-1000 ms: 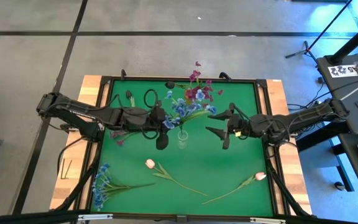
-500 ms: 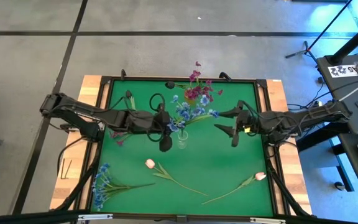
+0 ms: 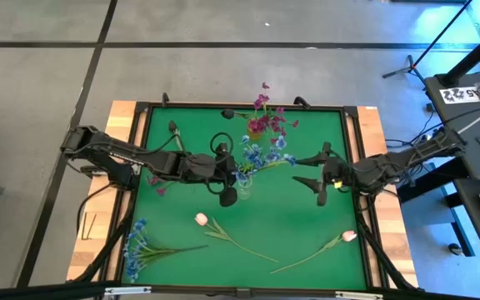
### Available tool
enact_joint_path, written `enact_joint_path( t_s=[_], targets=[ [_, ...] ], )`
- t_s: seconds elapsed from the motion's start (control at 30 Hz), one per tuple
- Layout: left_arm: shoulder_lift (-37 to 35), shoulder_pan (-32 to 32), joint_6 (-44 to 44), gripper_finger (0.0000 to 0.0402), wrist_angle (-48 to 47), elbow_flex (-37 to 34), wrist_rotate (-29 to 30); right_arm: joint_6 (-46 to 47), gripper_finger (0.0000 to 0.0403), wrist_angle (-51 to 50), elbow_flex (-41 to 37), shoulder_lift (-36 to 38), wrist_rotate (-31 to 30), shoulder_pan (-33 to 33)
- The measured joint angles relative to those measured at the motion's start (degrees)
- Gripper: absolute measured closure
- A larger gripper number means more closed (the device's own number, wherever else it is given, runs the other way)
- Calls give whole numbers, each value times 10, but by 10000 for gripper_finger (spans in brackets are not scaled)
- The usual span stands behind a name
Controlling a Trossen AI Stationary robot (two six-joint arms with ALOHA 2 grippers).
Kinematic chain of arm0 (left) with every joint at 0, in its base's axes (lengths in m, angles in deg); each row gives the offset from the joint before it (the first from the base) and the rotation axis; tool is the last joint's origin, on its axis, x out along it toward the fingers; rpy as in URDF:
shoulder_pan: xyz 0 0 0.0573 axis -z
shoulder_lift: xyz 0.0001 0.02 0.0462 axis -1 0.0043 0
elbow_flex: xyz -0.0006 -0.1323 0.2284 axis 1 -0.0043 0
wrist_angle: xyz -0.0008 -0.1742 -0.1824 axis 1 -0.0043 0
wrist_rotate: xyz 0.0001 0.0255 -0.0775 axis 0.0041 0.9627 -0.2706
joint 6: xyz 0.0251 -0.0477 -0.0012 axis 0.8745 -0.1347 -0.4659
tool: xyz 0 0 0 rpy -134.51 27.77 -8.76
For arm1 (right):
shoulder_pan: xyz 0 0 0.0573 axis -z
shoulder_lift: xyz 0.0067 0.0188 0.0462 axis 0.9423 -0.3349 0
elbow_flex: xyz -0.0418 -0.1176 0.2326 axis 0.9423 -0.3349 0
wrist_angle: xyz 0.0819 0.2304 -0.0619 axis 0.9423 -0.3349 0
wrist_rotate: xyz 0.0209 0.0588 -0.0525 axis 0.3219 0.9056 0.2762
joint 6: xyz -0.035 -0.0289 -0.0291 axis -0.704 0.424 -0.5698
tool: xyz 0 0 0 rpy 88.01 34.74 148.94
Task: Sort flowers into vase by color
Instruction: Put the top blue flowers into the transparent vase
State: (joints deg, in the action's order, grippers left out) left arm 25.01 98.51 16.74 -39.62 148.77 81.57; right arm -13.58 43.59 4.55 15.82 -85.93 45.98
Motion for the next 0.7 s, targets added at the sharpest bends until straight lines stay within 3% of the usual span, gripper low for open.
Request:
enact_joint_path(
  t_s=[0.23, 0.7],
  targets=[
    [0, 0, 1, 397, 2, 0, 1, -9, 176, -4, -24, 35, -68, -51],
    [0, -3, 11, 397, 87, -65, 14, -44, 176, 25, -135, 232, -46, -52]
  ],
)
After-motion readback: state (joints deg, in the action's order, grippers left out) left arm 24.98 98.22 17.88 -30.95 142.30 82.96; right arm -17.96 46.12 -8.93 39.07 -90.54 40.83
